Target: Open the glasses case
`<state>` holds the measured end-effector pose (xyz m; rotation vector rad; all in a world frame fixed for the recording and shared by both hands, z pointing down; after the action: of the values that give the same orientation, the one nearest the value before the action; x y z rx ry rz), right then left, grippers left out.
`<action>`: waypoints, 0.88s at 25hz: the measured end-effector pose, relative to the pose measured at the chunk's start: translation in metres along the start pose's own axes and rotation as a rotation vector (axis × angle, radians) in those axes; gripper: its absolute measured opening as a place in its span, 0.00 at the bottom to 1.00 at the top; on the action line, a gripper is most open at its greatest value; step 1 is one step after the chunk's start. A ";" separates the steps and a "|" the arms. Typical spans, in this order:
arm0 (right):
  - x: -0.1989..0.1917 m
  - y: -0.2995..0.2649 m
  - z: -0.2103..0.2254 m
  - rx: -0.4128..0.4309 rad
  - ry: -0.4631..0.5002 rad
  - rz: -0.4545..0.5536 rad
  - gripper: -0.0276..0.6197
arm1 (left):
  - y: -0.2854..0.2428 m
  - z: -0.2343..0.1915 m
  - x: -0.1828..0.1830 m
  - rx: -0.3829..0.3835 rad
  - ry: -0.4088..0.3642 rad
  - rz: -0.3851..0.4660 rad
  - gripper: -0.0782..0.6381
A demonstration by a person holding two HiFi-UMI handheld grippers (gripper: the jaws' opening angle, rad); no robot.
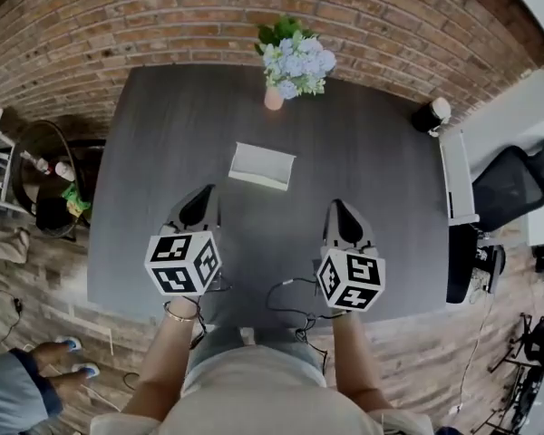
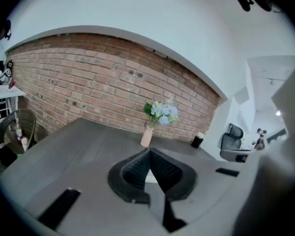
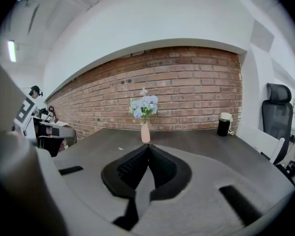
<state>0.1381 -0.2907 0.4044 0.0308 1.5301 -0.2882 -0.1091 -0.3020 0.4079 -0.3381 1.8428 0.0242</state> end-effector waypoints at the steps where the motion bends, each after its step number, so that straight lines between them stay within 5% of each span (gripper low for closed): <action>1: 0.009 0.006 0.001 -0.005 0.001 0.018 0.05 | 0.004 0.003 0.012 -0.005 -0.005 0.029 0.11; 12: 0.100 0.042 0.039 -0.090 0.000 0.209 0.05 | 0.030 0.025 0.132 -0.011 -0.106 0.320 0.11; 22: 0.112 0.036 0.045 -0.109 0.010 0.228 0.05 | 0.025 0.018 0.148 0.016 -0.119 0.345 0.11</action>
<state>0.1910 -0.2831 0.2905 0.1194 1.5339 -0.0228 -0.1361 -0.3070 0.2598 -0.0034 1.7624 0.2615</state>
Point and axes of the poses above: the fingertips, and each gripper's own axes: y backward along the fingers, z to its right, x out of its top, the point moved 2 cm from there along y, backward along the fingers, and after that the axes turned 14 degrees about z, right-handed, at the moved point
